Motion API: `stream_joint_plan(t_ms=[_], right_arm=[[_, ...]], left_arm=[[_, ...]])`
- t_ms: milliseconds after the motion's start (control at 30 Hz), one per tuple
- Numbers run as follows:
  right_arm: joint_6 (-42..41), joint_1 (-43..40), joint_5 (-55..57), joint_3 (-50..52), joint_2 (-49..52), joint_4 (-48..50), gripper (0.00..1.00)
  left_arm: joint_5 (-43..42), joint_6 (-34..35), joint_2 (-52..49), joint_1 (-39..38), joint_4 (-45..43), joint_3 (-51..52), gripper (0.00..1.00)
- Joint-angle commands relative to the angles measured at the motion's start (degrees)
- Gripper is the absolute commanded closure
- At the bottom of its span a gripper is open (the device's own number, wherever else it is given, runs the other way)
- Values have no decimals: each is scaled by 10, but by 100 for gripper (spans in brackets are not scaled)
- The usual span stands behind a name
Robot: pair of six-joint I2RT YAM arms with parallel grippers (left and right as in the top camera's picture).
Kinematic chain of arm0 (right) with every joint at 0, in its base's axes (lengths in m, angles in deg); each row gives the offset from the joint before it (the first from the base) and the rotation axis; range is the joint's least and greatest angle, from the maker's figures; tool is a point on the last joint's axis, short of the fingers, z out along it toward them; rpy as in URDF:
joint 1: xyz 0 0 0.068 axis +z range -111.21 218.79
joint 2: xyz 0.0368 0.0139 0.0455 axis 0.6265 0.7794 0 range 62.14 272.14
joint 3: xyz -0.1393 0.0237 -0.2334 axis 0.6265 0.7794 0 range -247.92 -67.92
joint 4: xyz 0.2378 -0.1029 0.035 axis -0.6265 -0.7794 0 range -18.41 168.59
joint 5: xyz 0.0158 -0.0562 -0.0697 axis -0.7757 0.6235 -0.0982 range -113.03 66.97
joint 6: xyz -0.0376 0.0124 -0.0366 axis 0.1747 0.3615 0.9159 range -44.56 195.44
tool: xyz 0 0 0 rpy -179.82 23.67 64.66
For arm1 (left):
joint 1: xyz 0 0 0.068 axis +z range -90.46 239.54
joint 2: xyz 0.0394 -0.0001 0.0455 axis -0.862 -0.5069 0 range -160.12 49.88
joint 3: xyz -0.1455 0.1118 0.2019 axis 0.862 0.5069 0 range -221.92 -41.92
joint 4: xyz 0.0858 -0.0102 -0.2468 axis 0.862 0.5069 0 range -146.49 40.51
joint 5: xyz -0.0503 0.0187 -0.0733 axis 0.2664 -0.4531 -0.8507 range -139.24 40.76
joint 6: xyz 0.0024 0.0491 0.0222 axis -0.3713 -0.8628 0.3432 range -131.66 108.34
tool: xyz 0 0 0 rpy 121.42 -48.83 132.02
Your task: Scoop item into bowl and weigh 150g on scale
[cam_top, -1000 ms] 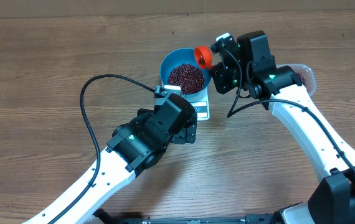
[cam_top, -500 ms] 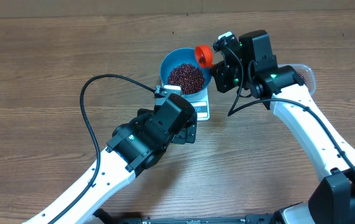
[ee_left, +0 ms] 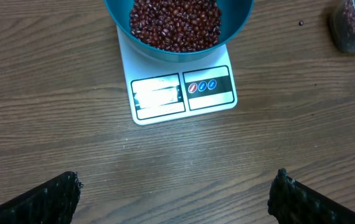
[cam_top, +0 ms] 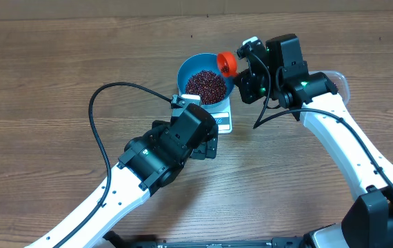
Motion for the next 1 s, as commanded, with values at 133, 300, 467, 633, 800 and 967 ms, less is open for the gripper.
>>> stream_joint_plan(t_ms=[133,300,467,633,800,967], right_arm=[[-20,-5,-16,-17,-12,10,96],[20,-7,-17,-17,-12,8,96],[12,-6,-18,-17,-12,12,96],[28,-5,-6,-17,-12,5,96],[17,-6,-5,-16,-12,6,96],[34,-8,30,-16,-12,8,96]], left_arm=[[6,7,-2,-1,-1,-2,0],[6,7,-2,-1,-1,-2,0],[6,7,-2,-1,-1,-2,0],[6,7,-2,-1,-1,-2,0],[6,7,-2,-1,-1,-2,0],[6,7,-2,-1,-1,-2,1]])
